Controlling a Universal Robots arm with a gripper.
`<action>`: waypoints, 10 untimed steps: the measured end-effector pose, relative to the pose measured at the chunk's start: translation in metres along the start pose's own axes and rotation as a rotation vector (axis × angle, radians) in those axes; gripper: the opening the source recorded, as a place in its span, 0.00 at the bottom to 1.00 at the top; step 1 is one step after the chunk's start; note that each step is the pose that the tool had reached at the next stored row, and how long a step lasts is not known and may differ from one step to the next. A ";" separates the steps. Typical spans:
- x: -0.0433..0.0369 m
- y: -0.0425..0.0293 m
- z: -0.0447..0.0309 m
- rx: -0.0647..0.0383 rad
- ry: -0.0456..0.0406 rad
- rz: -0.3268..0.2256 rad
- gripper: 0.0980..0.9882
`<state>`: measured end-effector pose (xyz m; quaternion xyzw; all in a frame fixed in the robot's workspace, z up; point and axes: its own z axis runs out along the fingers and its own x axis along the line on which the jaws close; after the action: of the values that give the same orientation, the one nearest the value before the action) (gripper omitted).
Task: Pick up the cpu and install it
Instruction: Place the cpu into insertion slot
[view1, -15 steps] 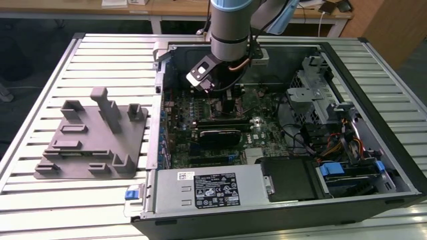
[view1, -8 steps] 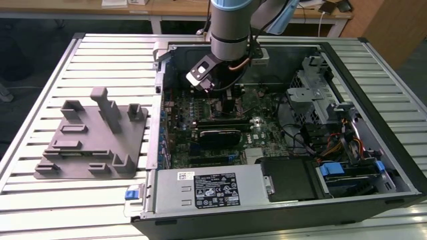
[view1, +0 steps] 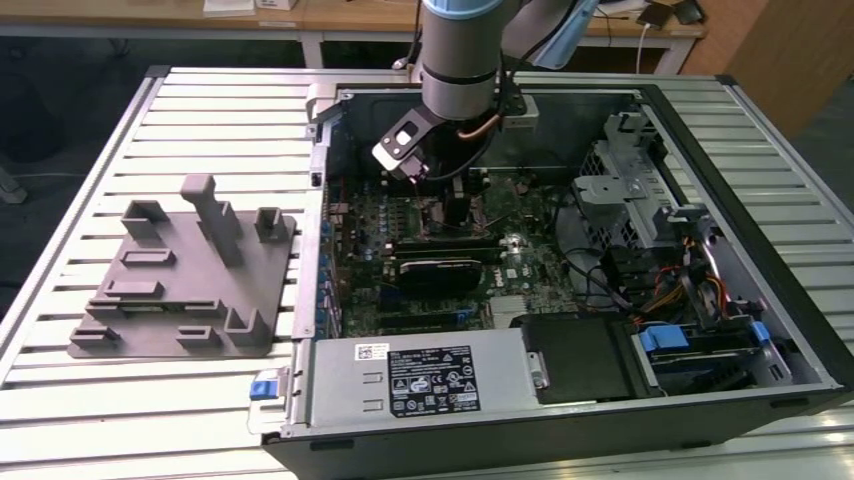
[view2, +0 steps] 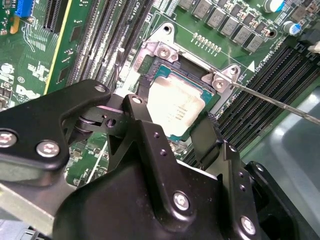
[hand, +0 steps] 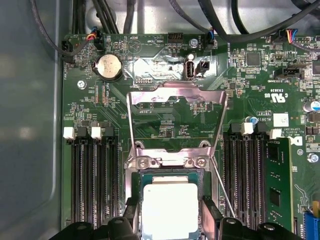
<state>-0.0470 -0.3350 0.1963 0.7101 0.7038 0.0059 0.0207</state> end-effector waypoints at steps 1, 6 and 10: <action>-0.0005 0.0000 0.0000 0.000 0.0001 0.000 0.57; -0.0019 0.0000 0.0001 0.000 0.0002 0.000 0.57; -0.0029 0.0000 0.0002 0.000 0.0003 0.000 0.57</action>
<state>-0.0470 -0.3379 0.1962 0.7101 0.7038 0.0060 0.0207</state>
